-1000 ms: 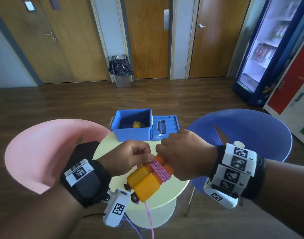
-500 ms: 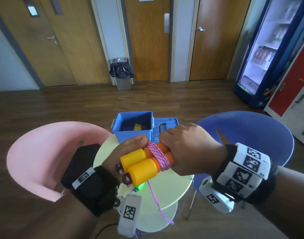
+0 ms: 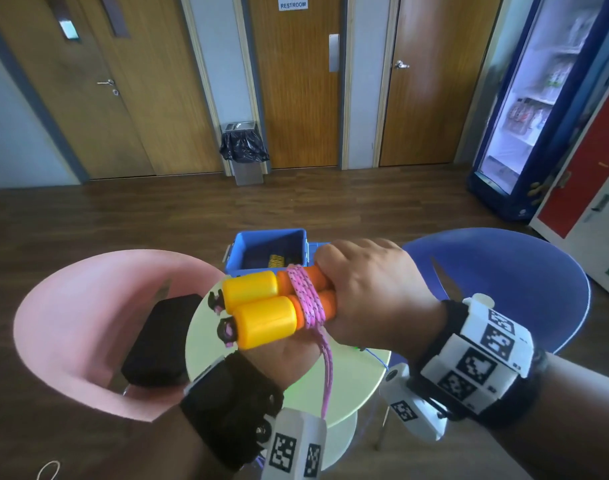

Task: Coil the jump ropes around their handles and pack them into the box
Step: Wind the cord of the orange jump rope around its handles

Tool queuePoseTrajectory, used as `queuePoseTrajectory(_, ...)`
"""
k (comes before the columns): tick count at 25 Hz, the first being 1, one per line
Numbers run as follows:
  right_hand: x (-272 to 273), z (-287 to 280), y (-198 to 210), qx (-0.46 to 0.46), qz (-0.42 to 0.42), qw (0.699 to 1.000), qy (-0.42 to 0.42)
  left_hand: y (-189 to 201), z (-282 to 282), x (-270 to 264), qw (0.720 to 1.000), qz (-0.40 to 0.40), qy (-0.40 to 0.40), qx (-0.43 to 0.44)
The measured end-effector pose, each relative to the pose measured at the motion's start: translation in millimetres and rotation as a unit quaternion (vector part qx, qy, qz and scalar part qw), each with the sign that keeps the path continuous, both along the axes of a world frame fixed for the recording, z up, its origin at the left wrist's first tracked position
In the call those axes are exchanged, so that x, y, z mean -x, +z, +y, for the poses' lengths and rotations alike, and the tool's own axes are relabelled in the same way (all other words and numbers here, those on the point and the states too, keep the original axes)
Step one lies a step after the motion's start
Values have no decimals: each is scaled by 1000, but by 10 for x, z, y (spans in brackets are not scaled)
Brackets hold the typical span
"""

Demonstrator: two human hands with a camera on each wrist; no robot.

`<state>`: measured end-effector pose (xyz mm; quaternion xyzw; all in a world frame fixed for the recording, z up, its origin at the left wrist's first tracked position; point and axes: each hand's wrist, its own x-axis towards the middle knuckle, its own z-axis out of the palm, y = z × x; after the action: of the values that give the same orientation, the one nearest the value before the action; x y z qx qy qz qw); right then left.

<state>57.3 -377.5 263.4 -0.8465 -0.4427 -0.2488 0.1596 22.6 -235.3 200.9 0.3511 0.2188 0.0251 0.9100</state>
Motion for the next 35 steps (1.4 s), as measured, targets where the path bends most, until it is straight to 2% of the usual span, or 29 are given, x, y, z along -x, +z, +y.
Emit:
queuePoseTrajectory(2,-17,4,14,4,5,999,-34,67,-167,63,999,-31,-11,-7)
queuePoseTrajectory(4,-36,23,14,-3,6,998,-68,151,-246,107,996,-61,-14,-59)
queuePoseTrajectory(6,-41,61,-12,-24,3,996,-91,149,-194,118,982,-72,-11,-176)
queuePoseTrajectory(8,-50,99,-45,-28,2,994,-108,99,-152,147,932,-46,10,-360)
queuePoseTrajectory(9,-52,123,-70,-21,2,993,-114,44,-130,143,905,-35,21,-424)
queuePoseTrajectory(11,-46,177,-121,-16,5,992,-122,-21,-134,138,866,-15,51,-497)
queuePoseTrajectory(14,-10,232,-122,-8,34,992,-122,-95,-116,130,842,-11,65,-535)
queuePoseTrajectory(17,-74,232,-58,35,77,987,-138,-44,-80,157,829,-36,30,-557)
queuePoseTrajectory(19,-177,223,-84,42,85,983,-158,-44,-72,175,849,-56,-2,-526)
queuePoseTrajectory(21,-297,247,-175,47,81,980,-173,-109,-101,207,893,-80,-37,-442)
queuePoseTrajectory(22,-358,262,-236,55,76,979,-183,-168,-117,219,905,-85,-56,-413)
queuePoseTrajectory(24,-473,282,-356,92,76,970,-211,-290,-125,250,900,-69,-100,-418)
queuePoseTrajectory(27,-595,301,-529,181,84,947,-250,-343,-88,229,877,-29,-141,-458)
queuePoseTrajectory(28,-605,314,-596,218,88,937,-257,-334,-44,209,858,-13,-150,-492)
queuePoseTrajectory(29,-598,327,-646,251,90,929,-256,-302,16,191,822,0,-164,-545)
queuePoseTrajectory(30,-574,334,-690,281,89,924,-245,-279,96,174,771,5,-182,-610)
queuePoseTrajectory(33,-422,308,-728,368,60,915,-156,-204,297,174,588,-46,-224,-776)
queuePoseTrajectory(34,-358,295,-721,393,51,911,-115,-173,346,176,550,-64,-228,-801)
queuePoseTrajectory(35,-287,285,-704,414,47,906,-79,-137,386,175,526,-73,-235,-814)
